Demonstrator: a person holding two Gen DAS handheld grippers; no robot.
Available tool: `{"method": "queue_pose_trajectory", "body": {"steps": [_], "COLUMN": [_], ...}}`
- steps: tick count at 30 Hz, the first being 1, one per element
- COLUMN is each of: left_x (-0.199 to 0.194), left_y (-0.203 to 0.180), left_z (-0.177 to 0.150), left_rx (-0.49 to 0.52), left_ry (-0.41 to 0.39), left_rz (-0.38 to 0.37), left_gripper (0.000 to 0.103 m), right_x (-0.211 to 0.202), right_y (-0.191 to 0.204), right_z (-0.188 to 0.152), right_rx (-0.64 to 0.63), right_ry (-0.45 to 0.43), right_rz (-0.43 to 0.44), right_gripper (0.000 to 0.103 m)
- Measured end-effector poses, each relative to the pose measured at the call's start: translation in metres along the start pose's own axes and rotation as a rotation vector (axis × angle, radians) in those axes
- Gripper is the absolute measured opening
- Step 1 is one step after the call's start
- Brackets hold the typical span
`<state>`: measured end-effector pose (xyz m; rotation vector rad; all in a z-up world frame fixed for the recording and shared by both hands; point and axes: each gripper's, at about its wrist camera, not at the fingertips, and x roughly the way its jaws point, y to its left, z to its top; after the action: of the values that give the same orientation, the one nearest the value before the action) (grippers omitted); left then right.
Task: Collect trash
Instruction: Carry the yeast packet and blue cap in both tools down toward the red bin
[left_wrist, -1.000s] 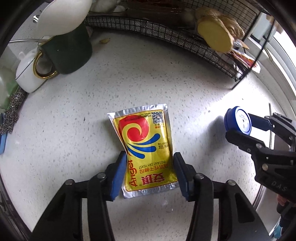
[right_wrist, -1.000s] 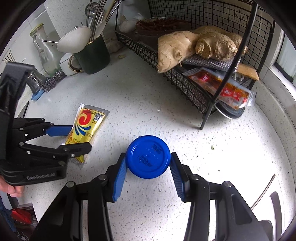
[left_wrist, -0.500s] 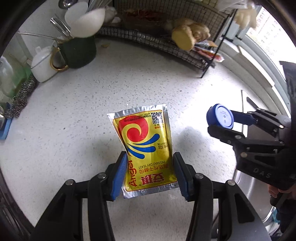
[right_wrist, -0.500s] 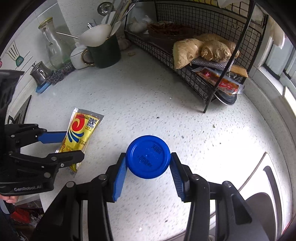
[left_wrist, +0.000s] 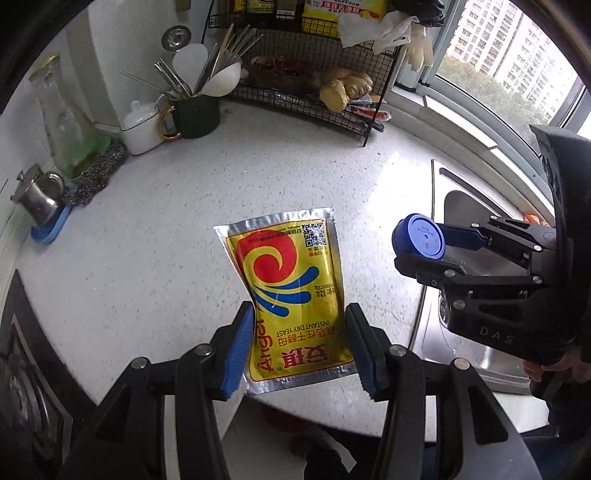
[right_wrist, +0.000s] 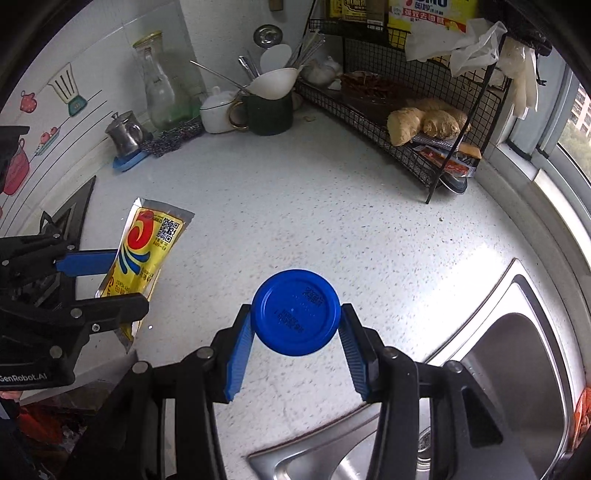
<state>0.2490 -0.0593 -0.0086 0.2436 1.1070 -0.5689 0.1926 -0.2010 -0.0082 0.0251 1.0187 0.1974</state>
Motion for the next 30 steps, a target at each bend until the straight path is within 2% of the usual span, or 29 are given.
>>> {"method": "queue_pose_trajectory", "body": {"steps": [2, 5, 18, 24, 30], "left_x": [-0.019, -0.039, -0.088, -0.090, -0.070], "left_y": [0.010, 0.006, 0.016, 0.019, 0.019], "left_z": [-0.018, -0.044, -0.162, -0.208, -0.243], "left_rx": [0.003, -0.003, -0.082, -0.126, -0.173], "left_ry": [-0.010, -0.023, -0.027, -0.006, 0.050], "left_rz": [0.001, 0.003, 0.026, 0.031, 0.023], "left_gripper": [0.047, 0.047, 0.047, 0.047, 0.047], "right_x": [-0.009, -0.020, -0.055, -0.055, -0.038], "right_y": [0.018, 0.041, 0.125, 0.148, 0.160], "right_z": [-0.013, -0.031, -0.106, -0.133, -0.158], "right_rx": [-0.006, -0.017, -0.097, -0.131, -0.153], "right_ry": [-0.006, -0.010, -0.004, 0.016, 0.073], "right_rz": [0.000, 0.007, 0.038, 0.053, 0.062], "right_gripper": [0.043, 0.043, 0.043, 0.043, 0.043]}}
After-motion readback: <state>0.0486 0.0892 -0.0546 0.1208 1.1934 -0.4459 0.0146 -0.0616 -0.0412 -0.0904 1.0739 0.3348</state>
